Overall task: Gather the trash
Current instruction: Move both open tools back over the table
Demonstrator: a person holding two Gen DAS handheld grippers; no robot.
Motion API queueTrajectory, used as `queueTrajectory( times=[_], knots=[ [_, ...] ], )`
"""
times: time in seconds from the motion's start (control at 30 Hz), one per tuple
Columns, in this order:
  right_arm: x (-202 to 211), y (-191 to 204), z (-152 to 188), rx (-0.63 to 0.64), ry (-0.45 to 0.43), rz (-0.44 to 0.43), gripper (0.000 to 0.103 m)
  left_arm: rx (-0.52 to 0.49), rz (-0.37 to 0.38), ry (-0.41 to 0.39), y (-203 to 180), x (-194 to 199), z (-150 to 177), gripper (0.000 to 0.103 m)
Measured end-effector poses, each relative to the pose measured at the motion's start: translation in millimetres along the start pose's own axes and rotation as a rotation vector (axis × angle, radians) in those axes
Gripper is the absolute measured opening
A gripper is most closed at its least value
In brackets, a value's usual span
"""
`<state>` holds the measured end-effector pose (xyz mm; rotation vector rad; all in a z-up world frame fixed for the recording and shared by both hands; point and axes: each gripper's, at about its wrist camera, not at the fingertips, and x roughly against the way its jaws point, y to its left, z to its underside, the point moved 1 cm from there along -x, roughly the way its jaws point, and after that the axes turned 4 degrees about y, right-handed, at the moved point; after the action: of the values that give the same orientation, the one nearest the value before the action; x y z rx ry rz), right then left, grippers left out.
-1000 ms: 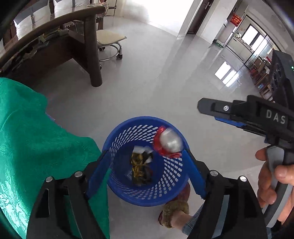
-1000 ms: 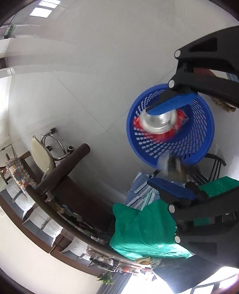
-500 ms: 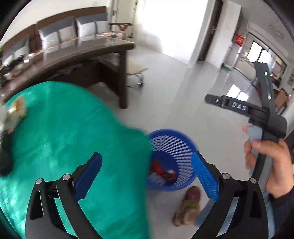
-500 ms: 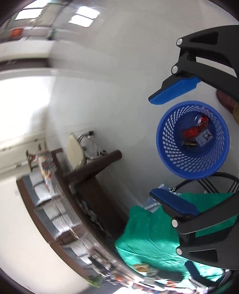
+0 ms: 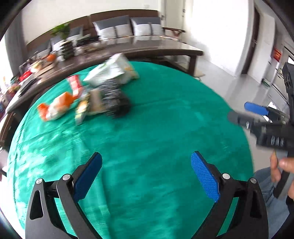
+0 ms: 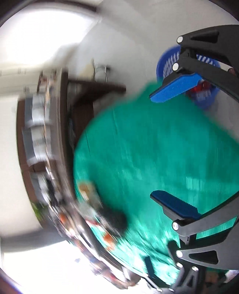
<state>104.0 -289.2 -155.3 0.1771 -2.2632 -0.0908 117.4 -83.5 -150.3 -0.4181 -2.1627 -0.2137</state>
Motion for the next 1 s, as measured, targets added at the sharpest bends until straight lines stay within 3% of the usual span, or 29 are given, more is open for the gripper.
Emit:
queueTrajectory(
  times=[0.13, 0.33, 0.5, 0.63, 0.77, 1.0],
  knots=[
    [-23.8, 56.8, -8.7, 0.104, 0.051, -0.036, 0.094, 0.056, -0.038, 0.005, 52.8, 2.2, 13.5, 0.096],
    [-53.7, 107.9, -11.2, 0.188, 0.113, -0.039, 0.094, 0.175, -0.058, 0.018, 122.5, 1.6, 36.8, 0.096],
    [-73.2, 120.7, -7.0, 0.196, 0.164, -0.028, 0.094, 0.165, -0.075, 0.027, 145.4, -1.1, 44.5, 0.096],
    [-80.4, 128.2, -3.6, 0.198, 0.168, -0.025, 0.096, 0.133, -0.045, 0.047, 160.9, -7.8, 44.6, 0.096],
    [-83.7, 130.6, -3.7, 0.190, 0.173, -0.026, 0.099, 0.083, -0.042, 0.054, 188.0, -16.9, 29.2, 0.096],
    [-83.5, 131.4, -2.6, 0.190, 0.172, -0.021, 0.098, -0.041, 0.023, -0.047, 233.0, -32.1, -34.6, 0.096]
  ],
)
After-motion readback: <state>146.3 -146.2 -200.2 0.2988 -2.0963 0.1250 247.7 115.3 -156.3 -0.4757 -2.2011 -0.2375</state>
